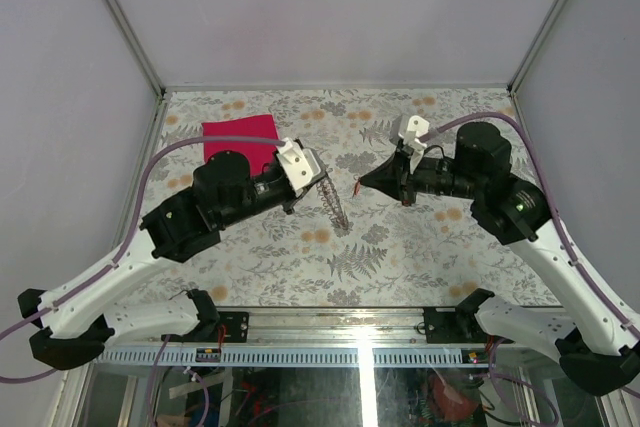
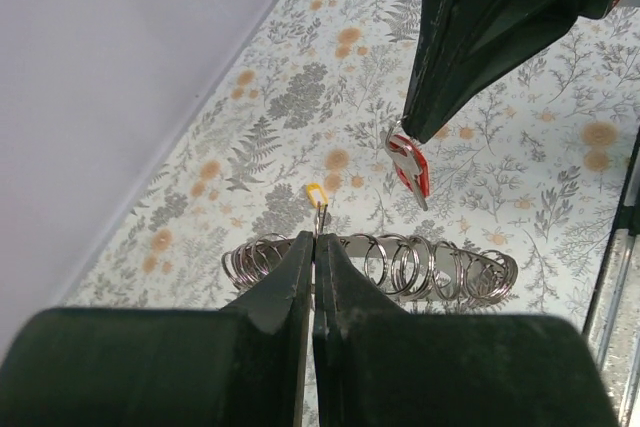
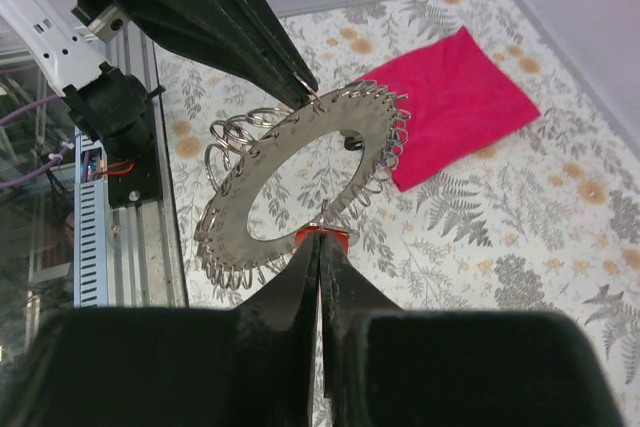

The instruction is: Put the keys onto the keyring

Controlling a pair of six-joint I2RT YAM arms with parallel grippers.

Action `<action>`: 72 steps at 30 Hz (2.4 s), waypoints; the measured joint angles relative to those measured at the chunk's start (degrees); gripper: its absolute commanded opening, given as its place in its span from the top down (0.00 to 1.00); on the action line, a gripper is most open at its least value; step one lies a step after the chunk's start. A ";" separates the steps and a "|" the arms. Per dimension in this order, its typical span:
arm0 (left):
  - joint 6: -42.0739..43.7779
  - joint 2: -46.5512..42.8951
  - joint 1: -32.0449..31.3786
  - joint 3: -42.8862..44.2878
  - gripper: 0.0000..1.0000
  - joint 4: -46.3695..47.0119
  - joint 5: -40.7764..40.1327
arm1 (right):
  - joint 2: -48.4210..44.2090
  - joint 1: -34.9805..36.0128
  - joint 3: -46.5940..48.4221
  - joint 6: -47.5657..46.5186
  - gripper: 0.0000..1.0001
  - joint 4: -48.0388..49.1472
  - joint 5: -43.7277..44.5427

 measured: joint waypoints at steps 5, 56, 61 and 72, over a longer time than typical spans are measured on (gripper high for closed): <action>3.34 -0.13 -3.30 0.52 1.00 0.46 -3.50 | -2.47 0.00 -1.55 -0.46 1.00 4.37 -1.36; 10.67 2.27 -14.12 0.55 1.00 3.37 -17.33 | 2.01 0.00 1.07 -1.49 1.00 6.67 -7.58; 10.71 2.27 -14.40 0.55 1.00 3.39 -17.55 | 2.21 0.00 1.07 -1.27 1.00 6.16 -6.80; 10.73 2.25 -14.75 0.55 1.00 3.32 -17.59 | 3.98 0.00 1.07 -0.24 1.00 5.33 -6.05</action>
